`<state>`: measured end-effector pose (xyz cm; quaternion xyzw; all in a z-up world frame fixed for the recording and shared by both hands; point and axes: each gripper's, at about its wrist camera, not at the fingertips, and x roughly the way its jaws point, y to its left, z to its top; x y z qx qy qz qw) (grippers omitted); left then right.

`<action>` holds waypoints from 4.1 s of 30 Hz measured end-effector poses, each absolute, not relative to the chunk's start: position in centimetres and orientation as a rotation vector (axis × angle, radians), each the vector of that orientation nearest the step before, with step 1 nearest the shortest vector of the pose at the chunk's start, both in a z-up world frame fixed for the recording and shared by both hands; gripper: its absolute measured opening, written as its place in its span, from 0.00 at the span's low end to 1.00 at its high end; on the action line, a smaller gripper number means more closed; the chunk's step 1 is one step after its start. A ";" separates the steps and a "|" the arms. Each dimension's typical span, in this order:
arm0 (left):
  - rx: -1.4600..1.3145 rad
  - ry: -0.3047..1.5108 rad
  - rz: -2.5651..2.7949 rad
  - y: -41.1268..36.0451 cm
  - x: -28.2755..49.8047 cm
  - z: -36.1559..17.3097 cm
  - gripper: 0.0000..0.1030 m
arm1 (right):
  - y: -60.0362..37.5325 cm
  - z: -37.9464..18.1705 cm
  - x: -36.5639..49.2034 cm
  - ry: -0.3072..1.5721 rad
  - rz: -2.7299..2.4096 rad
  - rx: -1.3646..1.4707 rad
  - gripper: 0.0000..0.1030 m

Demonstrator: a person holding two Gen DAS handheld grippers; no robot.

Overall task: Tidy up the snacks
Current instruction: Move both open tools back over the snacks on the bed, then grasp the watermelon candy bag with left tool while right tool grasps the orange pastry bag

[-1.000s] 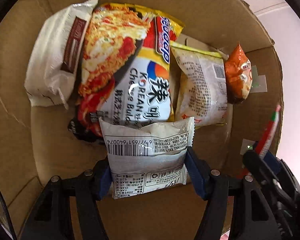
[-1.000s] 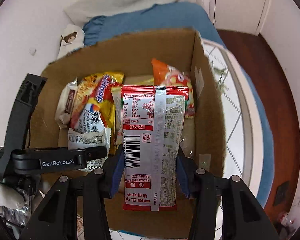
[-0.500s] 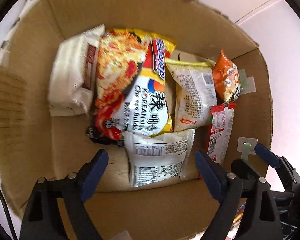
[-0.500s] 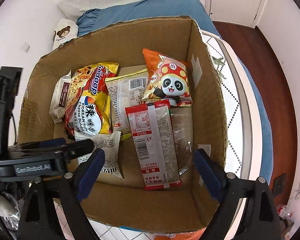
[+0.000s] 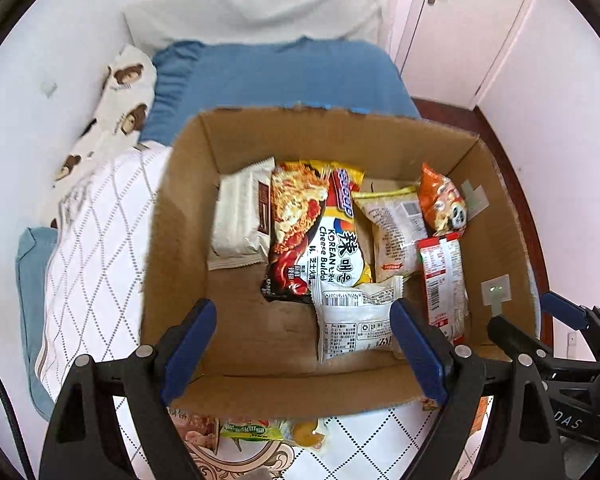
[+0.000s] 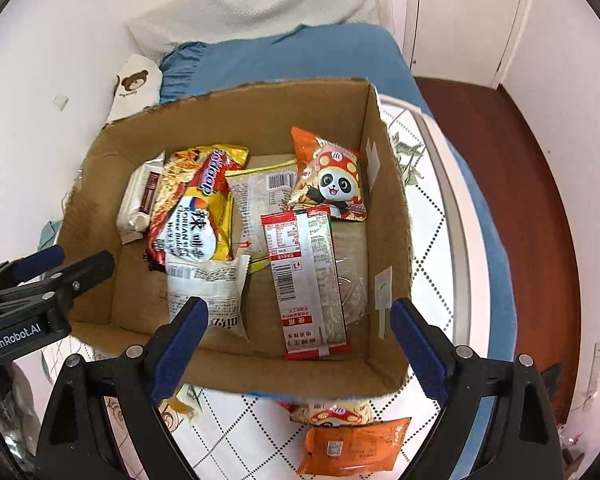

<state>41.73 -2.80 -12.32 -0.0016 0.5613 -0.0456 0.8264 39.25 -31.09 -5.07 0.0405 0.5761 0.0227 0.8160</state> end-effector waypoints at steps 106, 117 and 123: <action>-0.174 1.621 -0.026 -0.6 20.5 -30.3 0.60 | -27.4 -19.9 20.9 1.550 0.179 0.140 0.65; -0.183 1.600 -0.022 -0.7 21.4 -31.3 0.57 | -28.9 -19.7 20.2 1.491 0.202 0.094 0.62; -0.163 1.556 -0.053 -1.0 21.4 -29.8 0.48 | -29.1 -18.5 20.1 1.458 0.218 0.121 0.58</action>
